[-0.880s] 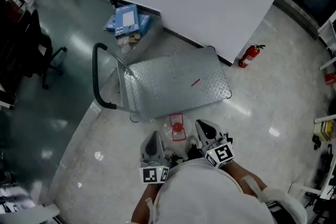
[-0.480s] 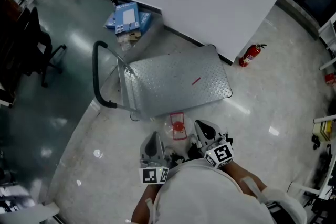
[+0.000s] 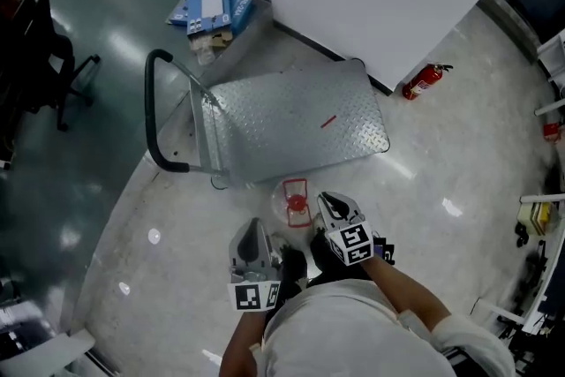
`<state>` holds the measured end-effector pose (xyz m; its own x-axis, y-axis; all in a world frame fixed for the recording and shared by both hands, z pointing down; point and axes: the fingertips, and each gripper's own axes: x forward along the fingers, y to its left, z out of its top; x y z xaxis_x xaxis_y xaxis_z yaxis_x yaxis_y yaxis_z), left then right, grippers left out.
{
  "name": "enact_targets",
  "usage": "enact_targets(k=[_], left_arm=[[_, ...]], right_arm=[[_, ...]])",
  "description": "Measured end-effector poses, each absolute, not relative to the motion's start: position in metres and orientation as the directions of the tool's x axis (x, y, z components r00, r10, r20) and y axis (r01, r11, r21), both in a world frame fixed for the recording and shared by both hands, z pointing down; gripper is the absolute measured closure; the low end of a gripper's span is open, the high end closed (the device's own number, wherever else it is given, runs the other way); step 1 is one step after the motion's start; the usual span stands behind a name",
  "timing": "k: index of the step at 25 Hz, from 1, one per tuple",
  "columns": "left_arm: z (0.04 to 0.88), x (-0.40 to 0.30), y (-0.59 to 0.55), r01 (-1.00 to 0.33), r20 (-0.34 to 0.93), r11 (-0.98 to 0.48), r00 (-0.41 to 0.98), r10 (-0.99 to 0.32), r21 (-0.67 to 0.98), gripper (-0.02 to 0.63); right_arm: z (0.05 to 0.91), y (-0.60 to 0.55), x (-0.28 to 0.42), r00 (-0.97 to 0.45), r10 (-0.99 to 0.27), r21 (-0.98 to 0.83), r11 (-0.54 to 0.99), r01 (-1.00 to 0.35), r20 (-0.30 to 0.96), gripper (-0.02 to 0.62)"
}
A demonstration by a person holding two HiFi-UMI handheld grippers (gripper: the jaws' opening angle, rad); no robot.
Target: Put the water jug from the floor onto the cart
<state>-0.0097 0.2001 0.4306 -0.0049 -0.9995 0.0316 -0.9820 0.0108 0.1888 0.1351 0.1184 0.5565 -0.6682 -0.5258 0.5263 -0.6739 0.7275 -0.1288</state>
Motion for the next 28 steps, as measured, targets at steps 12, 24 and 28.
enact_targets(k=[12, 24, 28], left_arm=[[0.526, -0.027, 0.188, -0.974, 0.122, 0.053, -0.027, -0.992, 0.22, 0.603], [0.596, -0.038, 0.212, -0.955, 0.22, 0.11, -0.049, -0.974, 0.274, 0.603], [0.601, -0.041, 0.212, -0.953, 0.23, 0.115, -0.049, -0.972, 0.282, 0.603]], right_arm=[[0.843, 0.156, 0.102, -0.392, -0.022, -0.191, 0.847, -0.496, 0.92, 0.355], [0.964, 0.17, 0.105, -0.236, -0.014, -0.116, 0.841, -0.528, 0.972, 0.309], [0.978, 0.175, 0.1, -0.208, 0.005, -0.113, 0.85, -0.515, 0.978, 0.304]])
